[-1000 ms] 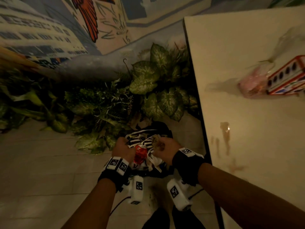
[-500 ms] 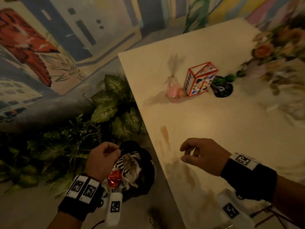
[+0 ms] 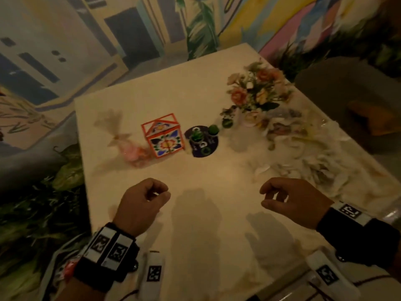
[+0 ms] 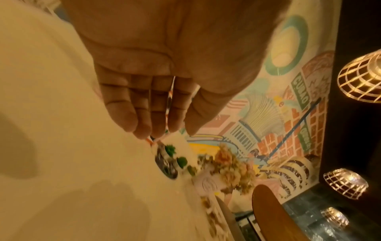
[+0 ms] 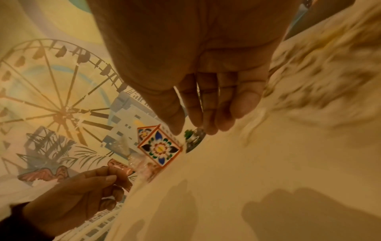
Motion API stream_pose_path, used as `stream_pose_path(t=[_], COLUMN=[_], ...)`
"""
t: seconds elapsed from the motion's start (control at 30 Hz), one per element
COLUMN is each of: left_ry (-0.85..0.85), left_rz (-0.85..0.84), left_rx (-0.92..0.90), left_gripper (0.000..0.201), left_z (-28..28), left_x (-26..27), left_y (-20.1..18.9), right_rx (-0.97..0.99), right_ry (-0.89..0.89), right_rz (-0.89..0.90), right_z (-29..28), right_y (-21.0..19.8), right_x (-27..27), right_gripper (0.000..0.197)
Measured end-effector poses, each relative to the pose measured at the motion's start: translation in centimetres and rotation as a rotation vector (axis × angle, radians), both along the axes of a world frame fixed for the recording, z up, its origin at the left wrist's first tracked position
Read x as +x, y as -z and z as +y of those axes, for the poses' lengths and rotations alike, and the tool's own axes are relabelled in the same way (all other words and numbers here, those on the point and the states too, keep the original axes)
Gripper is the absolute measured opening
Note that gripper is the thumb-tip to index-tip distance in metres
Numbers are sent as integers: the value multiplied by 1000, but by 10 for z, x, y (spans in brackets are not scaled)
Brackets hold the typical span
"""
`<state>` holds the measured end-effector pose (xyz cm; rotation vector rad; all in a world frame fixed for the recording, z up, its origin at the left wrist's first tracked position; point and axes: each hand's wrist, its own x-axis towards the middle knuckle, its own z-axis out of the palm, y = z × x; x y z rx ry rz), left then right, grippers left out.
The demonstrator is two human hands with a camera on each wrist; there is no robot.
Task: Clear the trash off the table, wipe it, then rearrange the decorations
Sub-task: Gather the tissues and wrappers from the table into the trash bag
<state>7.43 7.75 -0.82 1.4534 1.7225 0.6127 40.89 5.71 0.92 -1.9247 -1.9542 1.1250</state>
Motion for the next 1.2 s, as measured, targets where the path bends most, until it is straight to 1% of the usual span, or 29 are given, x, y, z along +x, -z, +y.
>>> stream_pose_path(t=[0.07,0.1,0.23,0.33,0.4,0.5,0.6,0.7,0.83,1.0,1.1,1.2], left_ry=[56,87,144,136,155,161,146,163,258,338,383,390], left_rz=[33,64,190,243,302,360,400,376,328,299,311,338], left_rx=[-25,-41,-108,-133,-140,-120,-161,-178,-170,-163,-158,-138], left_gripper=[7,9,40,60,67,70,64,61,64,79,87,93], left_z=[10,15,39,60,73,90,100,103,97,83,76,70], left_x=[44,64,126,149,156,163,166,169,187,222,246,265], left_y=[6,9,24,39,48,53,56,62,66,65,67,70], right_rx=[-2,-4,-9,30,72,90,79,53,15,-64,-144,-199], right_ry=[18,29,99,132,153,212,248,280,300,234,148,67], right_rz=[-31,-50,-132,-171,-158,-146,-181,-204,-246,-277,-265,-274], right_z=[3,5,14,20,22,24,27,29,31,40,46,48], right_y=[-1,-2,-5,-3,-1,5,12,21,32,47,50,54], right_x=[41,59,109,125,134,147,155,160,166,174,173,170], right_gripper=[18,20,26,32,35,38,43,54,75,105,112,116])
